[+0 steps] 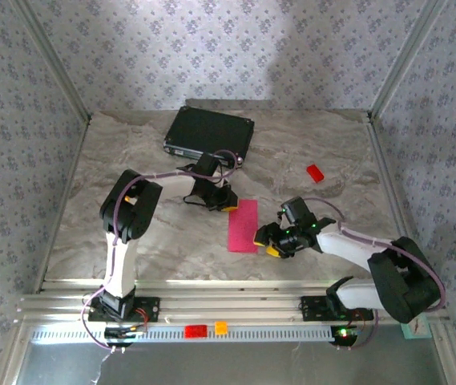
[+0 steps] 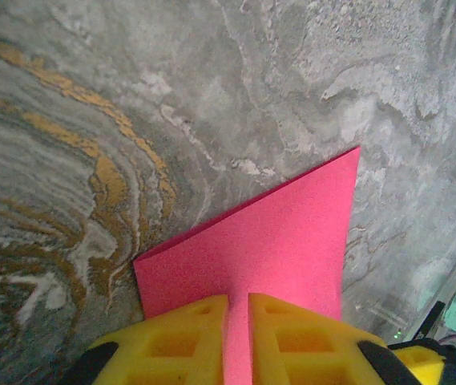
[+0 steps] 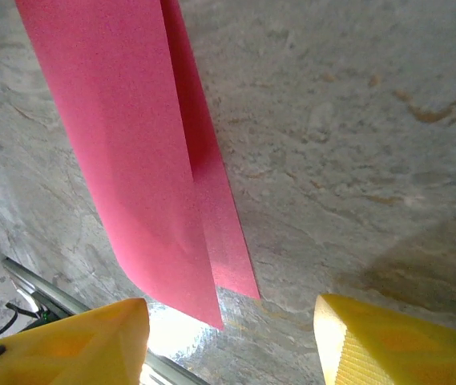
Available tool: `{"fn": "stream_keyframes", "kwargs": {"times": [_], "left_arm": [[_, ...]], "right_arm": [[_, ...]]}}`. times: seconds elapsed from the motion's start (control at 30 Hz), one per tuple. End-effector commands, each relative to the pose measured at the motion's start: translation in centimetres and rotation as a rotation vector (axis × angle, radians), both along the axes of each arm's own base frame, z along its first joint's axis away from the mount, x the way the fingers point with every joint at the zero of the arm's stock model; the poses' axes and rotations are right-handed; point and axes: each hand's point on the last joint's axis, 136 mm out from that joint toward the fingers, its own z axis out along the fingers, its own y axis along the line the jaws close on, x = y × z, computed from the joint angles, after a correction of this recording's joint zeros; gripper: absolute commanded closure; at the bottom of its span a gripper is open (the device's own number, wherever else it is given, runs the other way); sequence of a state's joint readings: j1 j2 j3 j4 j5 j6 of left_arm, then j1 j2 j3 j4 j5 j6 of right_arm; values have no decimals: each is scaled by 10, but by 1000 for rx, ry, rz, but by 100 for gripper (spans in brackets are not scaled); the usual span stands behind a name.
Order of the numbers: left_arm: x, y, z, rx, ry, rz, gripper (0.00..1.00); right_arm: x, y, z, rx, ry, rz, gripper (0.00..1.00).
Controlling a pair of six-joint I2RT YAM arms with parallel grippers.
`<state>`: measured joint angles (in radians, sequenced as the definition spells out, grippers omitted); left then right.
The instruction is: Fold a paper plane with a square sheet of paper (pick it up from the middle)
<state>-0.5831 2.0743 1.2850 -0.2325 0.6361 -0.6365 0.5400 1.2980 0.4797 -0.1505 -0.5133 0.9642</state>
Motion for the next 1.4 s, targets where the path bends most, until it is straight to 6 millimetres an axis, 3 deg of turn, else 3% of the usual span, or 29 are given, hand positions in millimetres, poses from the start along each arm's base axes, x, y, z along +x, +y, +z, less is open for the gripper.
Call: {"fn": "stream_keyframes", "kwargs": {"times": [0.0,0.27,0.57,1.0,1.37], "left_arm": [[-11,11,-19,41,27,-6,84],[-12,11,-20,33,30,-5,84],[-13,9,-19,22,31,-9,84],[-10,5,-15,-2,30,-2,83],[-6,2,-8,-11,15,-5,82]], "right_arm": [[5,15,7,62,4,2,41],[17,30,14,126,-20,1,52],[39,29,23,186,-50,-27,61],[62,23,17,271,-51,-42,78],[69,17,8,313,-46,-62,84]]}}
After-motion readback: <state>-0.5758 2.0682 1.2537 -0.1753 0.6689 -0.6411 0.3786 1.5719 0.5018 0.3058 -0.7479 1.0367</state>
